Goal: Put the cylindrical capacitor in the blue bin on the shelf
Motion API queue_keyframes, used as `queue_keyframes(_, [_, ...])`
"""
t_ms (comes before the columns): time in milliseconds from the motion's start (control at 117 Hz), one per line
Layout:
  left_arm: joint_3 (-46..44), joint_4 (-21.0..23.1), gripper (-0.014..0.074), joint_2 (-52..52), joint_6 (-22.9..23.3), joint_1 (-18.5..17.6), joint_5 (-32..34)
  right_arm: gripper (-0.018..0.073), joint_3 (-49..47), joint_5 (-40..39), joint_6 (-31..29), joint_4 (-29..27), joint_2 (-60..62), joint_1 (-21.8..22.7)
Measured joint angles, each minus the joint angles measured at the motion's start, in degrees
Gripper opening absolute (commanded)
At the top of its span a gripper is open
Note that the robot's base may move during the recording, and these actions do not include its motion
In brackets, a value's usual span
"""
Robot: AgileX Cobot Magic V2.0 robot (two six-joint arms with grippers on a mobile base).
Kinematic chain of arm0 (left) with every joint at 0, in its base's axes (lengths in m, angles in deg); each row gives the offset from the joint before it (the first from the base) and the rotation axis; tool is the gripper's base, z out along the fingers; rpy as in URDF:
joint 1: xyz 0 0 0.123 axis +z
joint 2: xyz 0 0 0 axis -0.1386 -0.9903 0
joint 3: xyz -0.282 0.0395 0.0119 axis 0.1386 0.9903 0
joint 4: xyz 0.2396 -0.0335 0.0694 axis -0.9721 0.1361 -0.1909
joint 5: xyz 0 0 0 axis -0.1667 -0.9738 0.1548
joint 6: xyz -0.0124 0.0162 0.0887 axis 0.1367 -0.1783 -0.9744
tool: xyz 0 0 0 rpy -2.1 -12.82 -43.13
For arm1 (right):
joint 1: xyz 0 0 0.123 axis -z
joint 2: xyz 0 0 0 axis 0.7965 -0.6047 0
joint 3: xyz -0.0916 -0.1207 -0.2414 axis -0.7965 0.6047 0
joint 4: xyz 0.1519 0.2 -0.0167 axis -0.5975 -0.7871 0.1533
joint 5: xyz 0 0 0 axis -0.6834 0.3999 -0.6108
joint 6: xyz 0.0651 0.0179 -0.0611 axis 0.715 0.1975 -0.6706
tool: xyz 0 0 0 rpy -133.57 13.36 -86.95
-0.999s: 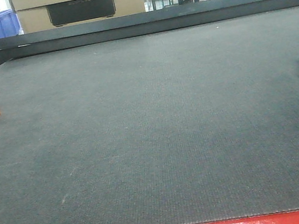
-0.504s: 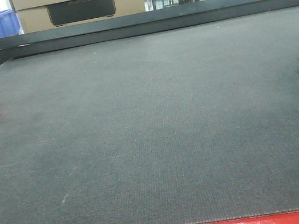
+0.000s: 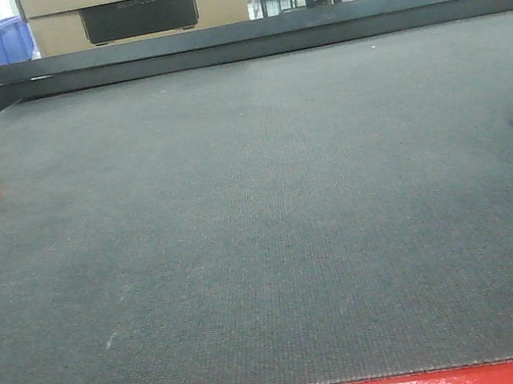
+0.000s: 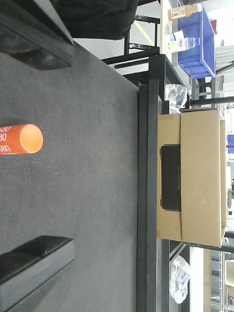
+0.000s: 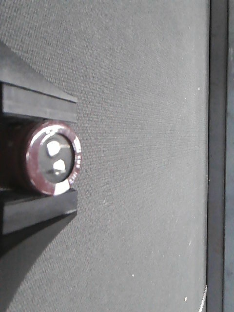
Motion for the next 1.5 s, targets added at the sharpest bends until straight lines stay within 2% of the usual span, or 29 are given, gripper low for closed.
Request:
queue_keyframes(128, [0.0,0.2,0.0601,0.0,0.0,0.0,0.0,-0.0102,0.0,2.1,-0.1,0.0,1.3,0.0])
queue_keyframes(239, [-0.3,1.6,0.0601,0.0,0.0,0.0,-0.6,-0.0103,0.1,8.0,-0.1,0.0,5.9,0.0])
queue_keyframes(350, [-1.6,3.0,0.0601,0.0,0.0,0.0,-3.3,-0.0103,0.1,17.1,-0.1,0.6,14.4,0.0])
queue_keyframes(589, [-3.5,3.0,0.0601,0.0,0.0,0.0,-9.8,-0.0102,0.1,40.1,-0.1,3.0,37.0,0.0])
queue_keyframes(700, [-1.8,3.0,0.0601,0.0,-0.1,0.0,-10.0,-0.0102,0.1,49.2,-0.1,3.4,45.5,0.0])
queue_keyframes(785, [2.2,1.9,0.0601,-0.5,-0.6,0.0,-5.3,-0.0102,0.1,54.8,-0.1,3.9,51.2,0.0])
queue_keyframes(922, [11.0,1.0,0.0601,-4.8,-0.6,0.0,11.3,-0.0102,0.1,59.4,-0.1,4.1,57.6,0.0])
queue_keyframes(999, [14.7,1.0,0.0601,-10.0,-0.6,0.0,20.5,-0.0102,0.1,60.8,-0.1,4.2,60.0,0.0])
queue_keyframes(1135, [15.5,0.9,0.0601,-21.2,-0.6,0.0,32.4,-0.0102,0.1,62.1,-0.1,4.2,60.9,0.0])
queue_keyframes(1374, [10.8,0.8,0.0601,-37.2,-0.6,0.0,43.3,-0.0102,0.1,63.2,-0.1,4.2,60.9,0.0])
queue_keyframes(1503, [7.5,0.7,0.0601,-43.6,-0.2,0.0,46.7,-0.0102,0.1,63.3,-0.1,4.2,60.9,0.0])
